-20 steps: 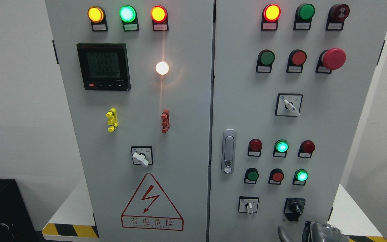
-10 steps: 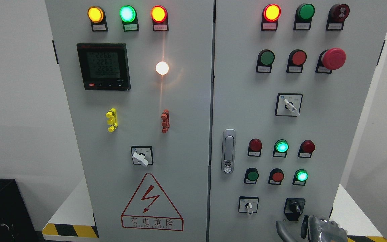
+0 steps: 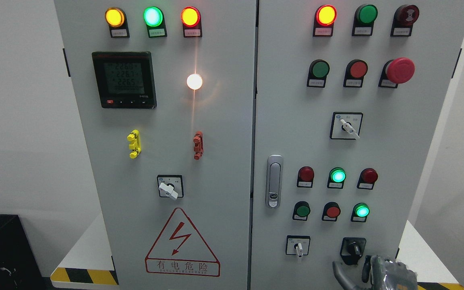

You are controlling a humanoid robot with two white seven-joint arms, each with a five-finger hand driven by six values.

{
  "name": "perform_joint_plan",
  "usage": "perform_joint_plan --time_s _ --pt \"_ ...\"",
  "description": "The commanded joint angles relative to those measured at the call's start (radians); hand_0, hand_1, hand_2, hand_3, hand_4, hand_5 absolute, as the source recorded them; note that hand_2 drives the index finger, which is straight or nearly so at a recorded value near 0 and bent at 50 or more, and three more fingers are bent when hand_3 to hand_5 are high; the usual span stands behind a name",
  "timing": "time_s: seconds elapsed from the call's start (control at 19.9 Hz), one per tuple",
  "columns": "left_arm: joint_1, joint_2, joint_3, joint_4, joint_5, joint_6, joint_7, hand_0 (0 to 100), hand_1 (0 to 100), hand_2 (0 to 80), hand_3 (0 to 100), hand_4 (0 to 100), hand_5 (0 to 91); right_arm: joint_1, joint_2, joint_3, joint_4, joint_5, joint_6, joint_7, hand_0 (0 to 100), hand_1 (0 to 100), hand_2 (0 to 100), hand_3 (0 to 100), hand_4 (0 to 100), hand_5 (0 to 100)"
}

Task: Flip black knob to close circuit
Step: 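Raise the right hand up to the black rotary knob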

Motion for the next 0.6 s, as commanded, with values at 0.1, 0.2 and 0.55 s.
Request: perform_joint_plan --time_s 0.1,0.2,0.55 --pt "0.023 0.0 0.0 -0.029 0.0 0.0 -0.001 12 56 0.0 0 0 0.0 -0.013 -0.005 -0.027 0.033 -0.001 -0.001 -0.001 0 5 85 100 96 100" --pt "0.021 0.0 0.0 -0.029 0.0 0.0 -0.001 12 56 0.0 0 0 0.0 -0.013 -0.007 -0.038 0.037 -0.001 -0.001 -0.001 0 5 85 100 96 100" --pt "0.023 0.0 0.0 -0.029 0.0 0.0 -0.001 12 56 0.0 0 0 0.0 -0.013 -0.019 -0.061 0.041 -0.007 -0.003 0.0 0 5 85 100 96 100"
